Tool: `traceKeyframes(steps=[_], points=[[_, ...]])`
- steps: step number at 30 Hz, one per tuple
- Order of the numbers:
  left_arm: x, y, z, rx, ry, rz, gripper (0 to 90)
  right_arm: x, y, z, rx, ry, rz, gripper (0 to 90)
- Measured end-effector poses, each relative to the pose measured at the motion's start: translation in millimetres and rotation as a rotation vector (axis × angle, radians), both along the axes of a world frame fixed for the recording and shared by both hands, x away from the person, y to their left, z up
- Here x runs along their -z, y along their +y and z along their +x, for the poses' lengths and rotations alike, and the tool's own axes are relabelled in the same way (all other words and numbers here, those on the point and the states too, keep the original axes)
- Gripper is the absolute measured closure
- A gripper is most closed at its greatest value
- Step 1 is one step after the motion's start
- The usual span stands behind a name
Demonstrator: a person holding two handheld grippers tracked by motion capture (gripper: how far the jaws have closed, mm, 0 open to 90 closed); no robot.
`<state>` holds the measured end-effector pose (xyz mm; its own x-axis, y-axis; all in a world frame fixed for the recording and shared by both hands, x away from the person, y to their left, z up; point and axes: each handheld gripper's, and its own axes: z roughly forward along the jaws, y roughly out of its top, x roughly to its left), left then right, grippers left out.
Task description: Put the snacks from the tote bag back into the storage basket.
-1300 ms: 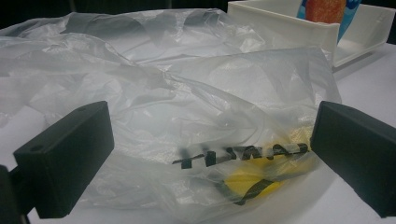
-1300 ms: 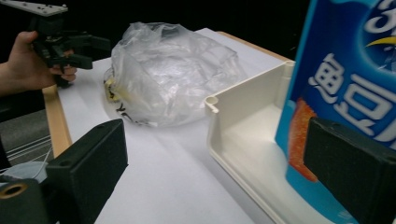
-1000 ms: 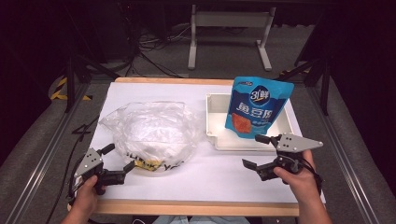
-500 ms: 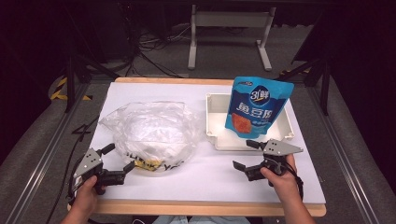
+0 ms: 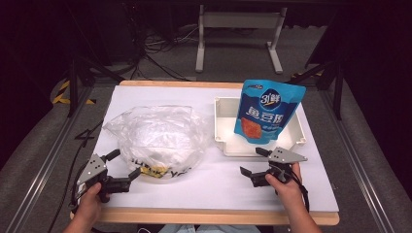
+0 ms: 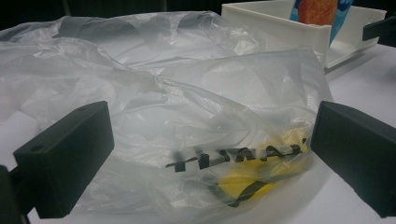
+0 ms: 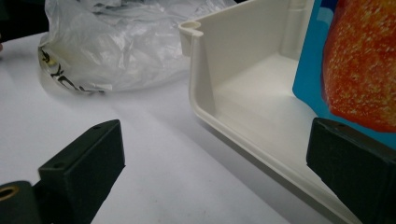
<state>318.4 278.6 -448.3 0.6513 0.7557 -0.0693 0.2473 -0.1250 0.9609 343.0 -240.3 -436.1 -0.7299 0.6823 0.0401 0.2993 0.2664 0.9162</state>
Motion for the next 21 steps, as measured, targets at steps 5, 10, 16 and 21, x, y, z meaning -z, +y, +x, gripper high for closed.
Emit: traceKeyframes(steps=[5, 10, 16, 21], points=[[0.4, 0.1, 0.7, 0.006, 0.0, -0.003, 0.2, 5.3, -2.6, 1.5, 0.036, -0.01, 0.015, 4.8], [0.7, -0.4, 1.0, 0.007, 0.0, -0.004, 0.1, 8.7, -1.7, -0.4, 0.064, -0.038, 0.039, 4.9], [0.8, -0.8, 1.0, 0.003, -0.002, -0.012, 0.1, 8.9, 1.7, -4.0, 0.081, -0.081, 0.038, 5.5], [0.7, -0.8, 1.0, 0.002, -0.004, -0.018, 0.1, 8.4, 3.2, -4.7, 0.089, -0.094, 0.053, 5.8]])
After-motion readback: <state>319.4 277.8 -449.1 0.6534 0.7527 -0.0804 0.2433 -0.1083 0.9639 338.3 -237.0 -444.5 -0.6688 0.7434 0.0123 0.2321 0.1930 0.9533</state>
